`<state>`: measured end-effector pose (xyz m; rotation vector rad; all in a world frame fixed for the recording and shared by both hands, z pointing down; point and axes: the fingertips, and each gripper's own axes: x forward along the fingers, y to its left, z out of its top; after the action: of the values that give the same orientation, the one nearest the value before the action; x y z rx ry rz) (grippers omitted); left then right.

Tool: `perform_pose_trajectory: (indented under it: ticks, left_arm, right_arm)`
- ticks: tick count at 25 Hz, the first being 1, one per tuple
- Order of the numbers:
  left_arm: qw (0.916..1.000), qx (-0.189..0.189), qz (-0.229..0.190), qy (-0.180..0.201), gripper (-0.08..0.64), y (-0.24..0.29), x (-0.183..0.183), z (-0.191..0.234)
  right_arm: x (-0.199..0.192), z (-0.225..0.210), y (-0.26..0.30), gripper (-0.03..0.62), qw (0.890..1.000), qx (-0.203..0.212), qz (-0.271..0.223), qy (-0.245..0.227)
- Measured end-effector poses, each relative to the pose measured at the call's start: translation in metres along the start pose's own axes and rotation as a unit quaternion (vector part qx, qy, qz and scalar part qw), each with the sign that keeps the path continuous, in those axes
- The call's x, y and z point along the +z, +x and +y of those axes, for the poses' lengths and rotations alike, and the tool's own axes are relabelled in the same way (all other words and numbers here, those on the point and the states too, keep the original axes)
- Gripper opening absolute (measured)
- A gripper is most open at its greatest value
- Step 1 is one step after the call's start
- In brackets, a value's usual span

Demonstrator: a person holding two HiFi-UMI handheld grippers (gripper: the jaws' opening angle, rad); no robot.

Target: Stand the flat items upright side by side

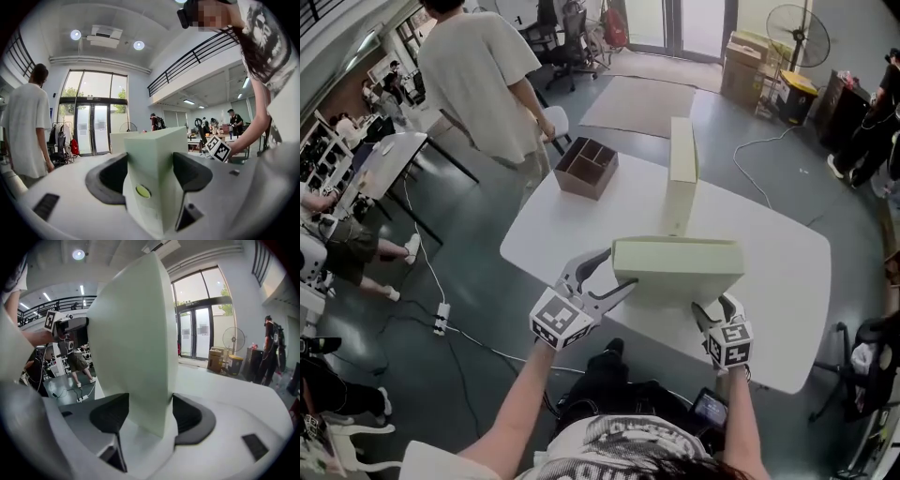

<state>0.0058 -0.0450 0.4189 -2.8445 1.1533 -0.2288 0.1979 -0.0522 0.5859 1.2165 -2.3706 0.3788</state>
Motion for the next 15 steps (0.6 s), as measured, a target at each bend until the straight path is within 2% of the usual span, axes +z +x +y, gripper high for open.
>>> perform_pose_trajectory:
  ticks: [8,15]
  left_arm:
    - [0.9996,-0.027,-0.003,-0.009,0.307,0.033,0.009,-0.028]
    - [0.9961,-0.087,-0.005,-0.010,0.280,0.076,0.015,-0.047]
  right_arm:
    - [0.007,-0.027,-0.045,0.293,0.999,-0.035,-0.020,0.019]
    - [-0.019,-0.043,-0.092,0.257,0.995,-0.079,-0.036,0.040]
